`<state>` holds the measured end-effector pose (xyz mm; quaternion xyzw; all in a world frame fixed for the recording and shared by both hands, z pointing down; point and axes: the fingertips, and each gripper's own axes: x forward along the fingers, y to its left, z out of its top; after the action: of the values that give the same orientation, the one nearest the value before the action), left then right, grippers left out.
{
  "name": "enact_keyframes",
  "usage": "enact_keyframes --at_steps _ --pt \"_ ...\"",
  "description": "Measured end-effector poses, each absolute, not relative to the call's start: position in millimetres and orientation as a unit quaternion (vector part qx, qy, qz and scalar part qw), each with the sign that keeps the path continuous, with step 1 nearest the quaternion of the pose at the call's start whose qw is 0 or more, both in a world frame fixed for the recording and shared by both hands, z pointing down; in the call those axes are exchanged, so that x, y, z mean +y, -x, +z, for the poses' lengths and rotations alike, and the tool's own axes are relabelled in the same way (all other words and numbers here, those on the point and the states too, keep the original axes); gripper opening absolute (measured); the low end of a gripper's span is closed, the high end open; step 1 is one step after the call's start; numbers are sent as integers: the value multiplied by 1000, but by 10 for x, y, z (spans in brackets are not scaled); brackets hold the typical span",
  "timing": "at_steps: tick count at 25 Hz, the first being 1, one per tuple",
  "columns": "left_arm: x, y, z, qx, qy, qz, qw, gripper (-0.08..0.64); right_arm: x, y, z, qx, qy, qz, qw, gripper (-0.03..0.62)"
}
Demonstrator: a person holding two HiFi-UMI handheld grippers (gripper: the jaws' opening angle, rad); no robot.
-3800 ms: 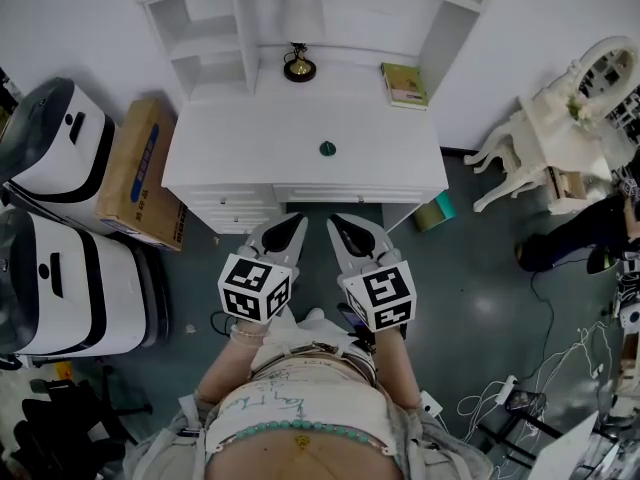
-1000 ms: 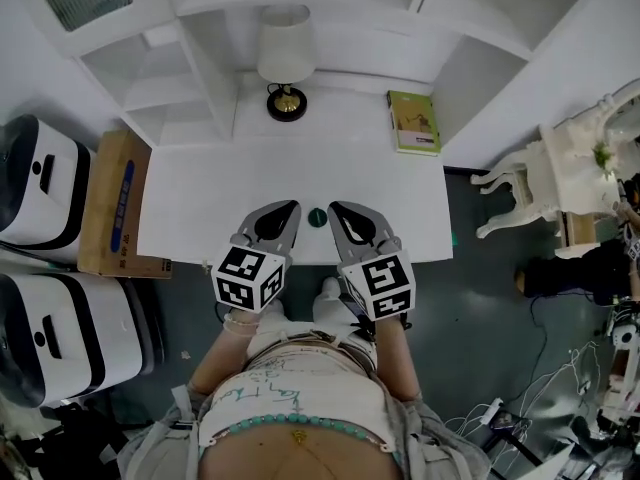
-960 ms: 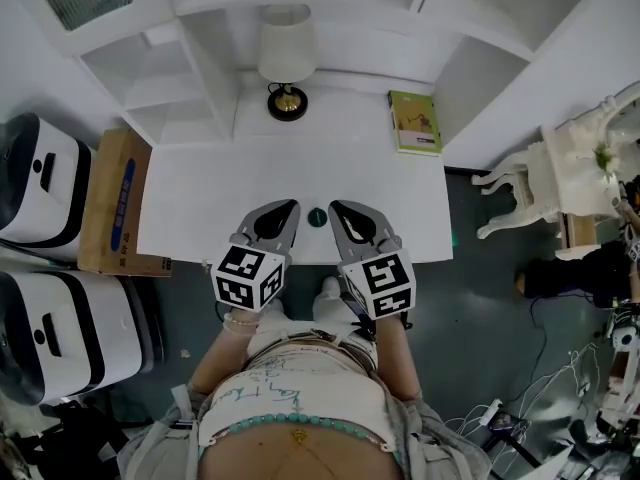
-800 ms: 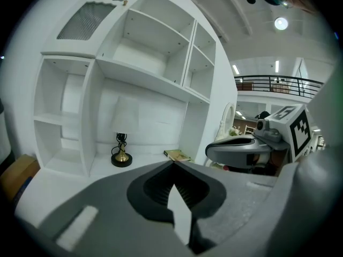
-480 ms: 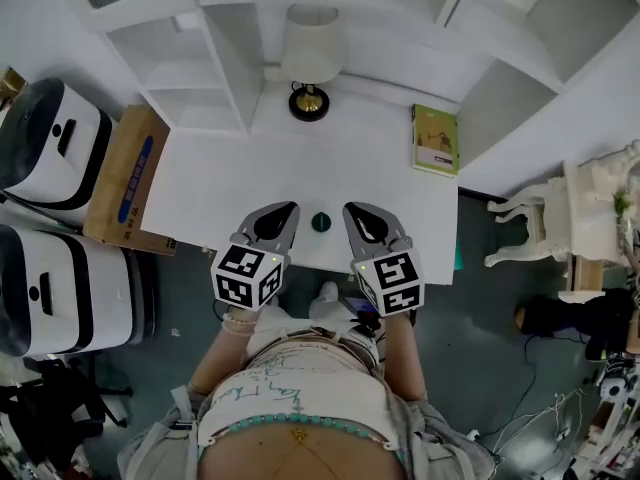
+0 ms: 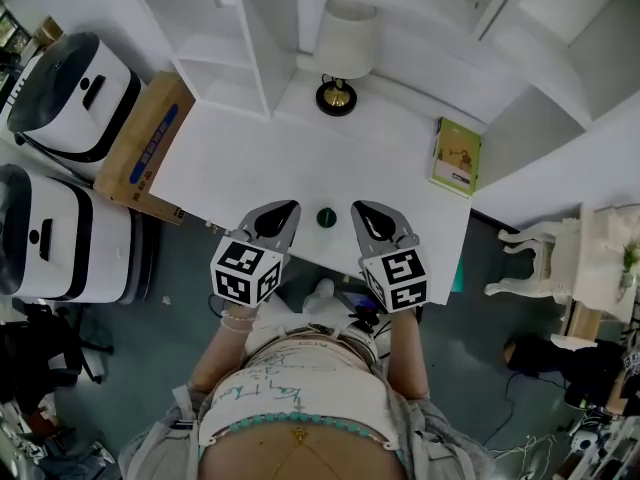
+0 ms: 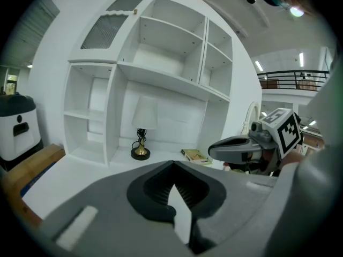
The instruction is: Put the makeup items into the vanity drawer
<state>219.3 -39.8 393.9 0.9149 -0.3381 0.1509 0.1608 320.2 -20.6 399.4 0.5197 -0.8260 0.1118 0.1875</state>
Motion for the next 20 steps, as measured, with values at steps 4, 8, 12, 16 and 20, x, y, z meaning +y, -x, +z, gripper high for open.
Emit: enact_keyframes --at_steps 4,8,12,16,20 --pt "-376 -2145 3957 -361 -907 149 158 1 -208 -3225 4058 -835 -503 114 193 26" --pt "-370 -2128 3992 -369 -903 148 163 2 -230 -3259 4122 -837 -498 117 196 26" --pt "-399 -2105 4021 -365 -903 152 167 2 -256 -3246 4183 -833 -501 127 197 26" --pt "-461 -2088 4029 -348 -909 150 175 2 -300 -3214 4228 -826 -510 134 200 26" --pt "-537 -2043 4057 -326 -915 154 180 2 -355 -3182 4277 -813 -527 142 203 26"
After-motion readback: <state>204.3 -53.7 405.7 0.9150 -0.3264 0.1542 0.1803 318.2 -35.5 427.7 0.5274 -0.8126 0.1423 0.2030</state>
